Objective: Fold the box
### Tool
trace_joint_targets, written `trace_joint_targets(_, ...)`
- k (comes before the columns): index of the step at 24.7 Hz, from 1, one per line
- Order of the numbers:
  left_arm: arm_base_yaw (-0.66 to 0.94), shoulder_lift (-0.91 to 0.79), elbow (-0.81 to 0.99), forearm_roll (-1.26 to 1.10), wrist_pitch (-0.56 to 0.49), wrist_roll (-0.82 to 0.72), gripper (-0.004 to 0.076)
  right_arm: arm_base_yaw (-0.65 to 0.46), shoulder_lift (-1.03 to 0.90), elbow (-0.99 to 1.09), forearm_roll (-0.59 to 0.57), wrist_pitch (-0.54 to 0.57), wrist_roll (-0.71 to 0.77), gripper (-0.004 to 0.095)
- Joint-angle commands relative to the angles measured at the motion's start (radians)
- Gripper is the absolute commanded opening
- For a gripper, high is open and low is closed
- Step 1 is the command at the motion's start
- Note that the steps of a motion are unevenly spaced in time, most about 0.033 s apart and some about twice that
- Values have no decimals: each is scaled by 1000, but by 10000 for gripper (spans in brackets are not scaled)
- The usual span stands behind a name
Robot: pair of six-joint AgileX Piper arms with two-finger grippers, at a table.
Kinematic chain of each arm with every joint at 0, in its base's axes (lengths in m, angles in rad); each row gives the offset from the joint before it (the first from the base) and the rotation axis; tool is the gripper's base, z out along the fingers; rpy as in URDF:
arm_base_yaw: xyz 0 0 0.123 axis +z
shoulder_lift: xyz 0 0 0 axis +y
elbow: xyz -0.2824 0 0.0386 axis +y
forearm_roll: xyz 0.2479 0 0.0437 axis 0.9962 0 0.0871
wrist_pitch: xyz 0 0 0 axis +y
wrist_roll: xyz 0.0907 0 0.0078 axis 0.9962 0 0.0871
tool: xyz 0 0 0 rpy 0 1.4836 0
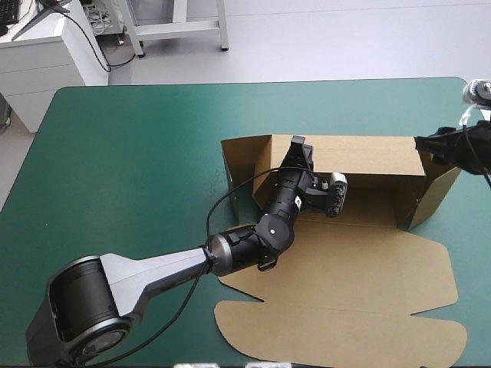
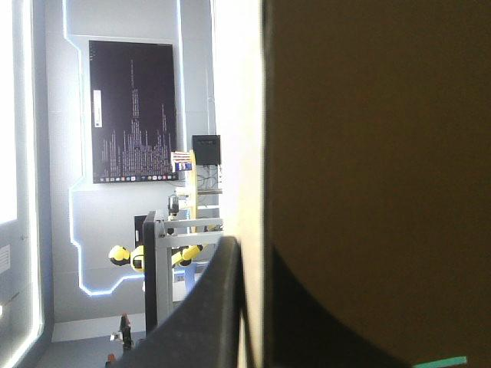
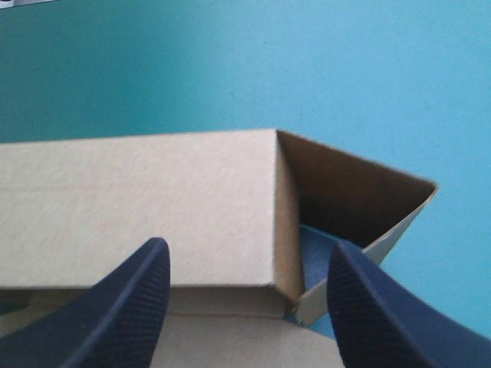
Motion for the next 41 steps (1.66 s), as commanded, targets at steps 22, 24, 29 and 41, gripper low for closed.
trace_joint_targets(22, -15, -33, -12, -49, 53, -108, -8, -166, 474, -263, -18, -34, -4, 454)
trace_joint_targets(24, -15, -33, -12, -49, 51, -108, -8, -166, 482, -263, 11, -49, -16, 420)
trace_joint_targets(29, -15, -33, -12, -49, 87, -113, -8, -166, 496, -246, 37, 9, -121, 373)
trace_joint_targets(41, -21, -33, -12, -49, 130, -240, -8, -166, 353, 89, 137, -76, -235, 373)
